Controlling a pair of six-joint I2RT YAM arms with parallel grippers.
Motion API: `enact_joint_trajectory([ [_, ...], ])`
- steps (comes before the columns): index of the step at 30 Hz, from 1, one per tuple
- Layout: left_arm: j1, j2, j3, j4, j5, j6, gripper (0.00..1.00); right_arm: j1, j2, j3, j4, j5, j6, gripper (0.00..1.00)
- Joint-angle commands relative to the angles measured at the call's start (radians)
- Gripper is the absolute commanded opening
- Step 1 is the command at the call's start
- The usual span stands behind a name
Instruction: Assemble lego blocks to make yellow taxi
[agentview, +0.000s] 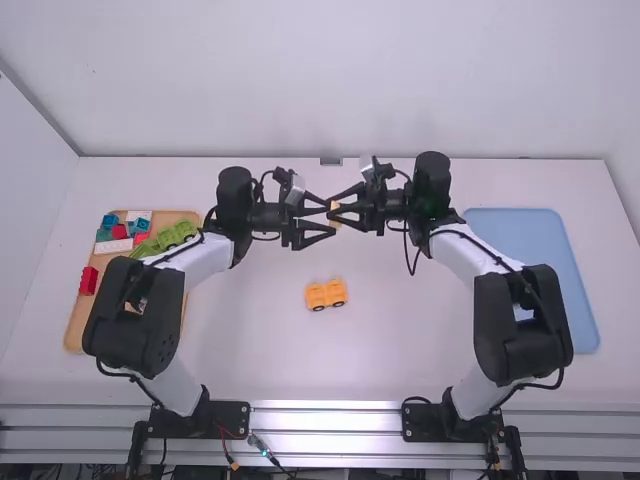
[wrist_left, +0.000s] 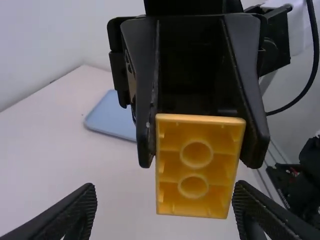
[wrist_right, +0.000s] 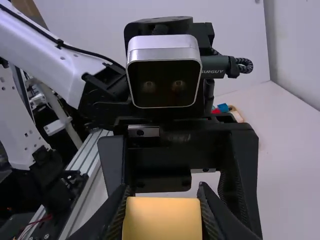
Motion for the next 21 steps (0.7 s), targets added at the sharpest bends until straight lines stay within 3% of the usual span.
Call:
enact_joint_trajectory([
  [1,-0.002,0.002,0.007,0.007,0.004,-0.003,0.72,0.004,0.008,0.032,0.002,0.007,-0.001,0.09],
  [4,-0.002,0.002,0.007,0.014,0.003,-0.002,0.75,0.003,0.008,0.029,0.002,0.029,-0.001,0.09],
  [11,0.039,0.002,0.006,-0.072,-0.037,0.056,0.98,-0.011,0.008,0.024,-0.042,0.052,-0.022,0.06],
  [17,0.111,0.002,0.006,-0.243,-0.071,0.149,0.99,-0.020,0.006,0.035,-0.279,0.380,-0.124,0.07],
  [21,0.163,0.002,0.006,-0.357,-0.235,0.159,0.99,0.007,0.004,0.106,-0.579,0.623,-0.229,0.04],
])
